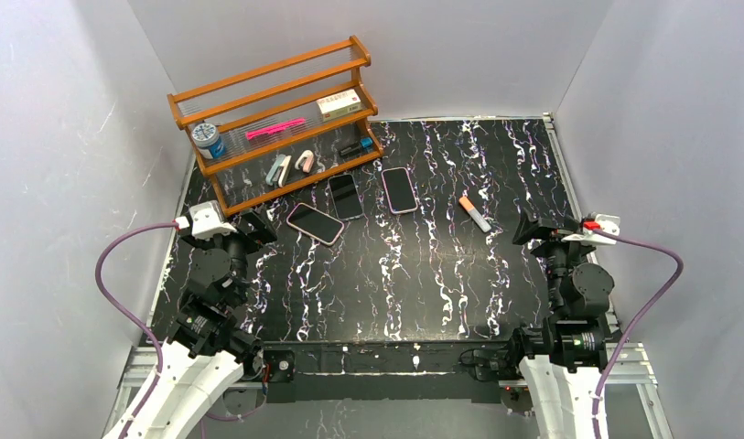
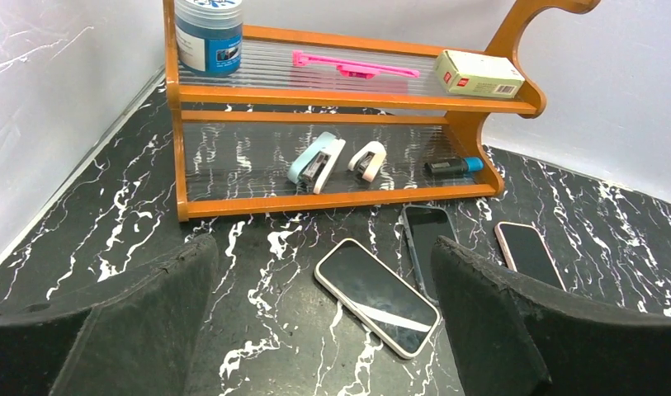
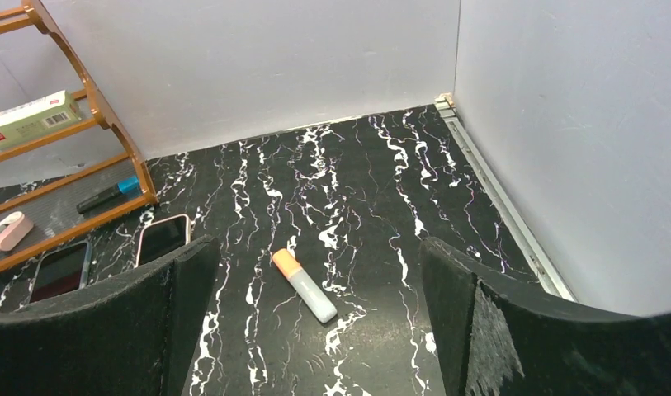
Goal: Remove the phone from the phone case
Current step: Pick up the phone at the center of the board.
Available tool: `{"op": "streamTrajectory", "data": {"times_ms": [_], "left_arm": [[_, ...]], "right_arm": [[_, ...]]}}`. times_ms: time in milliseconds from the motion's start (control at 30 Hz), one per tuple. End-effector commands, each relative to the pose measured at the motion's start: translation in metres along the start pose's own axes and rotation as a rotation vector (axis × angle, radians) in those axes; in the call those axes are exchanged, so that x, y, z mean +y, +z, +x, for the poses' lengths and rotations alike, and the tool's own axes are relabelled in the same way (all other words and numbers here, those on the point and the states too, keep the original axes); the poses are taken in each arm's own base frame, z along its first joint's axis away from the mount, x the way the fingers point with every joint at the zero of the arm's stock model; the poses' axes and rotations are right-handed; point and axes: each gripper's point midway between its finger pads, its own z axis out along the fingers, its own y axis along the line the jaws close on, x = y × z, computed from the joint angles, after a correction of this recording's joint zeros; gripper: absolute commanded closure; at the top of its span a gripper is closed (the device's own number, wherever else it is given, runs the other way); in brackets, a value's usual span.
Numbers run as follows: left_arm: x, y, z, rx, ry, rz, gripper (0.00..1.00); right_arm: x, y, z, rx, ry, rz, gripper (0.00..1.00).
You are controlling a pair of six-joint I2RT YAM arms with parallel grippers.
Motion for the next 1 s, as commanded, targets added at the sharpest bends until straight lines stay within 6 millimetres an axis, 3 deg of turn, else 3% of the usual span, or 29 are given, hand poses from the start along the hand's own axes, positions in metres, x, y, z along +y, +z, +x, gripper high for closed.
{"op": "streamTrajectory", "data": {"times_ms": [0, 133, 267, 400, 533, 767, 967], "left_arm": [[-0.007, -0.001, -0.018, -0.036, -0.048, 0.022, 0.02], [-0.008, 0.002, -0.012, 0.001, -0.039, 0.014, 0.02], [-0.010, 0.004, -0.005, 0.072, -0.002, -0.001, 0.02], [-0.016, 0.004, 0.007, 0.132, 0.014, 0.025, 0.02], [-0.019, 0.003, 0.022, 0.196, 0.031, 0.042, 0.02], [-0.035, 0.004, 0.041, 0.293, 0.072, 0.110, 0.02], [-0.036, 0.004, 0.050, 0.337, 0.107, 0.113, 0.02]], "right_arm": [[0.006, 0.001, -0.018, -0.030, 0.035, -0.016, 0.01], [0.009, 0.008, -0.010, 0.047, 0.097, -0.002, 0.01], [0.006, 0.016, 0.008, 0.226, 0.144, 0.065, 0.01], [0.015, 0.024, 0.018, 0.377, 0.178, 0.065, 0.01], [0.023, 0.029, 0.028, 0.475, 0.335, 0.119, 0.01], [0.080, 0.046, 0.047, 0.427, 0.406, -0.251, 0.01], [0.099, 0.072, 0.090, 0.623, 0.366, -0.325, 0.01]]}}
